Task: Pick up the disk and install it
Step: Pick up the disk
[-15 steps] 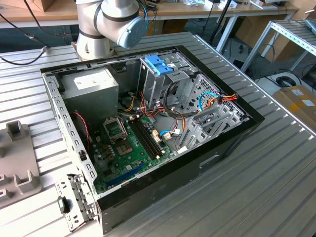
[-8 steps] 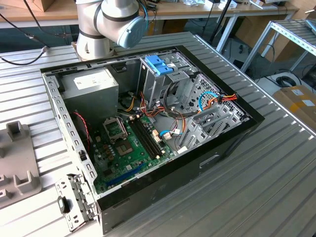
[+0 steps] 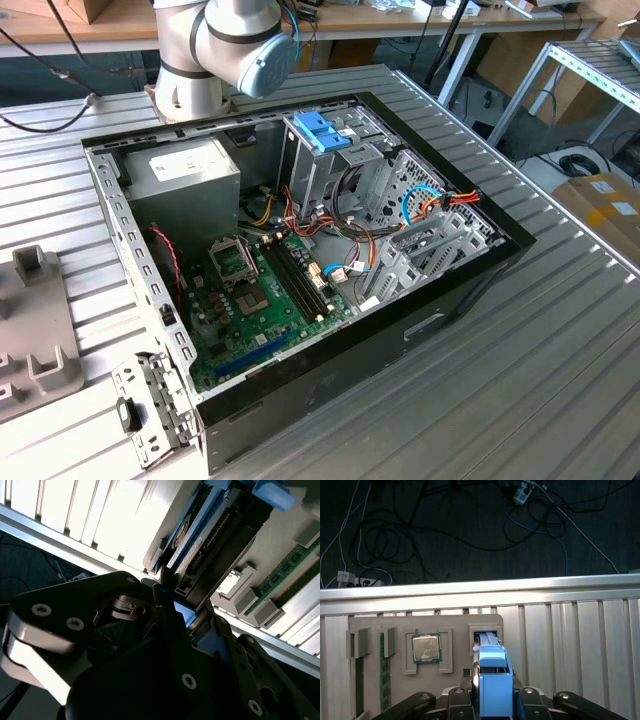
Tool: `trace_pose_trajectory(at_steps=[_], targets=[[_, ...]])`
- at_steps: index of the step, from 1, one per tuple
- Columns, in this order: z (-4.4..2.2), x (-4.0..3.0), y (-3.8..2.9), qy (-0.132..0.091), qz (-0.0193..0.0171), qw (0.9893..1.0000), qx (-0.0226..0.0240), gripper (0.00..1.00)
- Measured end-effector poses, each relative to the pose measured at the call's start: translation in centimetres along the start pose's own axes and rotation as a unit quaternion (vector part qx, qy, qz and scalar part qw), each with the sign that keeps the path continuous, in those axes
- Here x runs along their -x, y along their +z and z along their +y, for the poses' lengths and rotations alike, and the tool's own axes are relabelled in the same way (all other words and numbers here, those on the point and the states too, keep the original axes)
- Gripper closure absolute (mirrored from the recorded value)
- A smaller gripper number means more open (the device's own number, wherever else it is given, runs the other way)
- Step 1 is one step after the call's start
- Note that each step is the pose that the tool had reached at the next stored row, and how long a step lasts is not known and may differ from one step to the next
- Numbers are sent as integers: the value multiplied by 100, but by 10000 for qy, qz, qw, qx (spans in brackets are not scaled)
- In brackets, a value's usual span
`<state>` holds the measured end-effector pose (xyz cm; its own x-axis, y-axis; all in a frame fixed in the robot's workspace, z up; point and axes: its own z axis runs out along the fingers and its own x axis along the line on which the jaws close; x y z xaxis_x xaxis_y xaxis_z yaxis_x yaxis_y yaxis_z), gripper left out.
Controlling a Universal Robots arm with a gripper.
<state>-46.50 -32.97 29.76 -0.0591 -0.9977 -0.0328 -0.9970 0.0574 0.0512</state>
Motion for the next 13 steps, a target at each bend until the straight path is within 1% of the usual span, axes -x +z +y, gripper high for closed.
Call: trace_pose_trajectory(at_steps=[9,12,13], targets=[[0,0,10,0,0,10000,1,63],[-1,1,2,0,-4,10000,-6,63],[0,1,-11,0,-3,10000,-4,63]])
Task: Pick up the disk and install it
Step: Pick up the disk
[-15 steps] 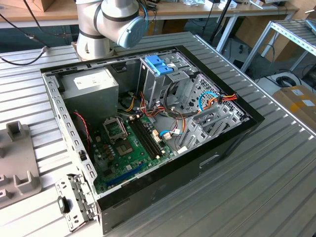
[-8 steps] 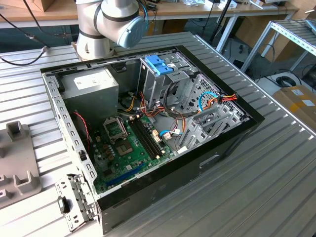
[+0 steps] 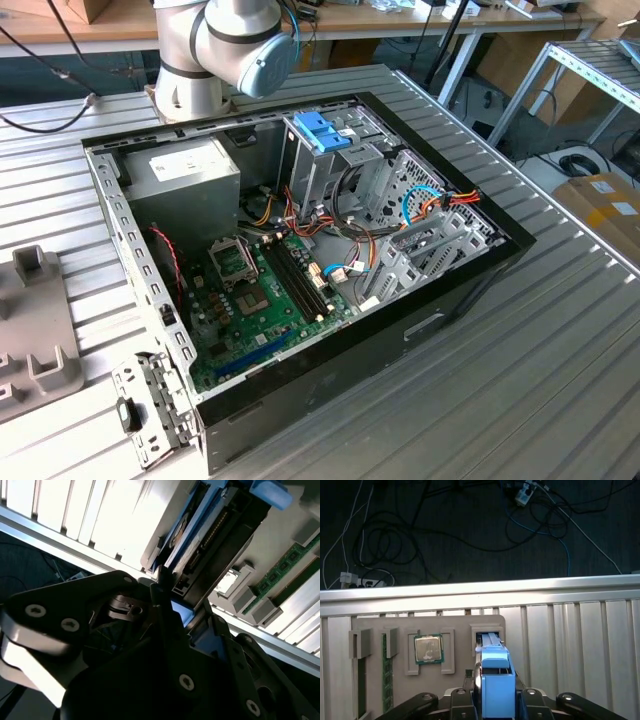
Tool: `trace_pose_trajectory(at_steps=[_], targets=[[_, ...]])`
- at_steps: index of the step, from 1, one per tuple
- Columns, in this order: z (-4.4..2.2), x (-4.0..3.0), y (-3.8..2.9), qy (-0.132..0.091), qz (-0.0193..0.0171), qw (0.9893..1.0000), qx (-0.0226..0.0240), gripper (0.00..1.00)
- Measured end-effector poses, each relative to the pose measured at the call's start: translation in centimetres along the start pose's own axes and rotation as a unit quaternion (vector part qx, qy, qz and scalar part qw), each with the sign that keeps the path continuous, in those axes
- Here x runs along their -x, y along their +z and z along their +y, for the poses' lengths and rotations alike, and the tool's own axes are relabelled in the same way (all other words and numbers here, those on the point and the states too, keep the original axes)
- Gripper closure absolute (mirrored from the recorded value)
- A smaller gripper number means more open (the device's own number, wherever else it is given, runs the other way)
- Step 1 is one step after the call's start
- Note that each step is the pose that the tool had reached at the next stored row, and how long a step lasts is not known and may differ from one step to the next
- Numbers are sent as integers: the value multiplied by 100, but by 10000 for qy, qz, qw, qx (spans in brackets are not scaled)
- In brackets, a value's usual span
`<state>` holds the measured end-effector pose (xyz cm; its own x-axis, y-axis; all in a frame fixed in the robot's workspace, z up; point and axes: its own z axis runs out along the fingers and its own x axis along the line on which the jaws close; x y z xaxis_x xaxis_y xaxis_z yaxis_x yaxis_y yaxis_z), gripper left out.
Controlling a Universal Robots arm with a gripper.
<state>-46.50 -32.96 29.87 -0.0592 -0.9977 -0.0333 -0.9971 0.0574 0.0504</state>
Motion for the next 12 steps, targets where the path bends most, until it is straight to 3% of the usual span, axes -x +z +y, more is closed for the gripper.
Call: trace_pose_trajectory(at_steps=[12], targets=[[6,3,-109,0,1,10000,4,63]])
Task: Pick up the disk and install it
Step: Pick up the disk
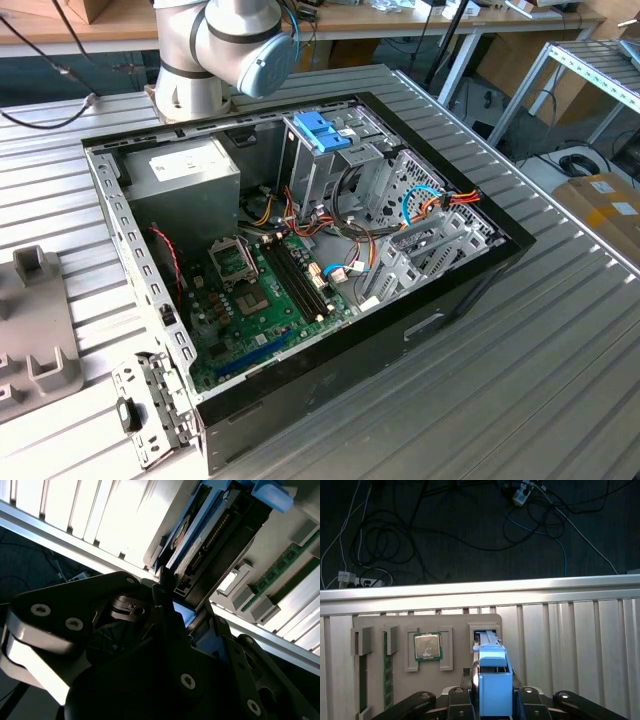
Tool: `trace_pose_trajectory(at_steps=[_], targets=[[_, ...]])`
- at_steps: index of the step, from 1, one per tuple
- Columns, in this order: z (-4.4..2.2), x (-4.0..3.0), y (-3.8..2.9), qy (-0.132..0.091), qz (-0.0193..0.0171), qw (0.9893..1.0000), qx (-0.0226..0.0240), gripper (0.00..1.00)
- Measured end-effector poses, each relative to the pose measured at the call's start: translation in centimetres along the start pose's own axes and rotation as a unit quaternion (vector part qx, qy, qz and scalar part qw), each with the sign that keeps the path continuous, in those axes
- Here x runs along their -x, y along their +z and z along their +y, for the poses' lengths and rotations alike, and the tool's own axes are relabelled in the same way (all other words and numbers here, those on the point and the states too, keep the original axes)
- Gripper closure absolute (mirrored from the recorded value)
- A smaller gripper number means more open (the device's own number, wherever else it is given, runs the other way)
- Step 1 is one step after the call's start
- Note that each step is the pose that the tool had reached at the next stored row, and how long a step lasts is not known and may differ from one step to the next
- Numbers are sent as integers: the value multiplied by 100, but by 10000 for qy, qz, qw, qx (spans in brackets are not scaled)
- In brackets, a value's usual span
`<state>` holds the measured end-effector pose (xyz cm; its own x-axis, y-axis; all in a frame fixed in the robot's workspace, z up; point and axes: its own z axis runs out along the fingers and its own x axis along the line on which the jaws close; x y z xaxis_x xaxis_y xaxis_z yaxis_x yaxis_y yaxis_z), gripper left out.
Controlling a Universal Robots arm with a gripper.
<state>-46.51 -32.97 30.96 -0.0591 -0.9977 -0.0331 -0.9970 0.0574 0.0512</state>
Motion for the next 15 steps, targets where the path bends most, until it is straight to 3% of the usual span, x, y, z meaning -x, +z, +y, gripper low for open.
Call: trace_pose_trajectory(at_steps=[15], targets=[[5,3,-89,0,0,10000,0,63]])
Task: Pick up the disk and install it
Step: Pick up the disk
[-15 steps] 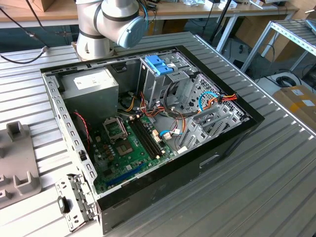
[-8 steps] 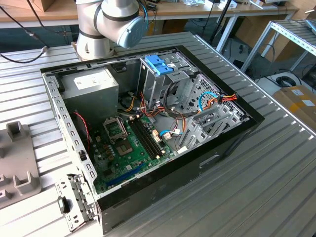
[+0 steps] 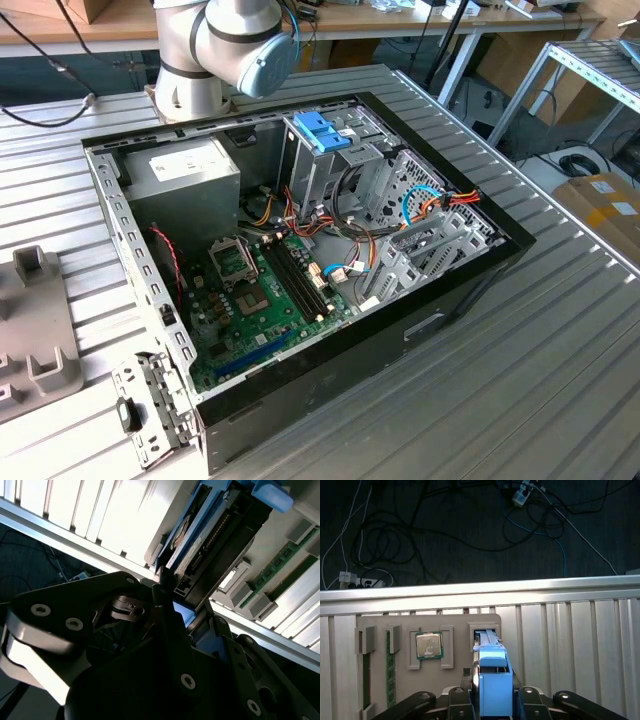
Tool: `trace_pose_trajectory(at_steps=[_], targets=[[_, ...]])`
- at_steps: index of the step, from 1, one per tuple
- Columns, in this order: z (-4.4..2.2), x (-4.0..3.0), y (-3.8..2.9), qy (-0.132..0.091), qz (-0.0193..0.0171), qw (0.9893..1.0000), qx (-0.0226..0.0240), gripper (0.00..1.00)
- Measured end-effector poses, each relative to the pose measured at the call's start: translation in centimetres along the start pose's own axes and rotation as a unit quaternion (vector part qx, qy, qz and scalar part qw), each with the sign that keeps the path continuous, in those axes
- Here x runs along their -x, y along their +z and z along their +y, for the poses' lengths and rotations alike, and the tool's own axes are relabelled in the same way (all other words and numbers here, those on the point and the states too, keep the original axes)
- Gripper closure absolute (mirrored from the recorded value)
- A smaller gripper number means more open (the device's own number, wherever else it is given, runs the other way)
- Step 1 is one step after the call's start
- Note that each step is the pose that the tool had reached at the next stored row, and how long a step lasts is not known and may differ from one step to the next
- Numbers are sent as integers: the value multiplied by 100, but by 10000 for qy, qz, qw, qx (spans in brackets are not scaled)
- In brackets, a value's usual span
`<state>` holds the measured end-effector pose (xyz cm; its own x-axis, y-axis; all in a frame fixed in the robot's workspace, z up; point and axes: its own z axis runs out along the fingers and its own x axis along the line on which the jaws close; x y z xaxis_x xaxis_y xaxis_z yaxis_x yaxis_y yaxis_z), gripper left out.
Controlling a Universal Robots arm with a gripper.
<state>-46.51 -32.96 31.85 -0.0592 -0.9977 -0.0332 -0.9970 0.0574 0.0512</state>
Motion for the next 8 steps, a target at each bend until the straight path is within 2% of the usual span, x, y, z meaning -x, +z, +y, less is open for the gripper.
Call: trace_pose_trajectory(at_steps=[8], targets=[[3,2,-69,0,0,10000,0,63]])
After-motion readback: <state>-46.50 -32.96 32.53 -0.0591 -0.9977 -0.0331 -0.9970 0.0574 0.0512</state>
